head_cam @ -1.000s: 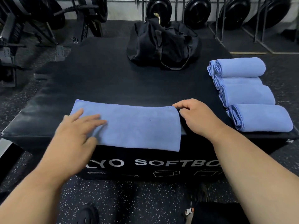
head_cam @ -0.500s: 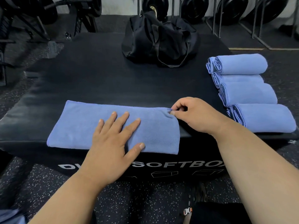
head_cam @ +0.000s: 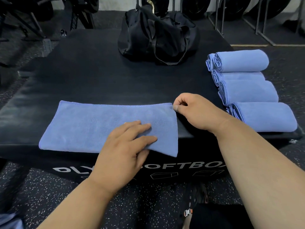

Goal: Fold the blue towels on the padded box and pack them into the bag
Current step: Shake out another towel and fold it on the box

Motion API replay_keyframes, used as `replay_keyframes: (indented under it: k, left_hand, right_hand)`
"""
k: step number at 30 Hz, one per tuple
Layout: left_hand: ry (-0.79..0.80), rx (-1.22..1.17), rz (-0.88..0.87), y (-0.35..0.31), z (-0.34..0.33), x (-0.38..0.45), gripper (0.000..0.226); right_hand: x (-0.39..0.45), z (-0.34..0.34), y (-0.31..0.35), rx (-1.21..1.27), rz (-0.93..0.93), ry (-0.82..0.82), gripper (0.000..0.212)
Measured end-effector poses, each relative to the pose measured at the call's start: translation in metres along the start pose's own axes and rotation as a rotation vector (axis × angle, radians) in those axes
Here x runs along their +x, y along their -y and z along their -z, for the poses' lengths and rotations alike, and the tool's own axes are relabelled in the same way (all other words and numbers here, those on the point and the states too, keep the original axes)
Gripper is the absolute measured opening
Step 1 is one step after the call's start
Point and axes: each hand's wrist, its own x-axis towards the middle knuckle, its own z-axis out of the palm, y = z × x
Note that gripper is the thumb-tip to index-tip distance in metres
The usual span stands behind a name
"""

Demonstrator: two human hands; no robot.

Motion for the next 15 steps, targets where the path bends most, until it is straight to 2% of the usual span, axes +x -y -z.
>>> replay_keyframes:
  k: [6,10,12,15]
  left_hand:
    - [0.030,-0.064,0.000,-0.005,-0.007,-0.003,0.035]
    - [0.189,0.005,0.033,-0.010,-0.004,-0.003,0.062]
    - [0.241,0.058,0.059,-0.012,-0.002,-0.001,0.067]
    - [0.303,0.114,0.104,-0.016,0.000,0.002,0.073]
  right_hand:
    - [0.005,-0.004,-0.003,0.018,-0.047,-0.141,0.013]
    - [0.005,-0.002,-0.003,0.129,-0.071,-0.142,0.018]
    - [0.003,0.000,-0.002,0.227,-0.083,-0.163,0.024]
    - [-0.004,-0.003,0.002,0.319,-0.045,-0.123,0.012]
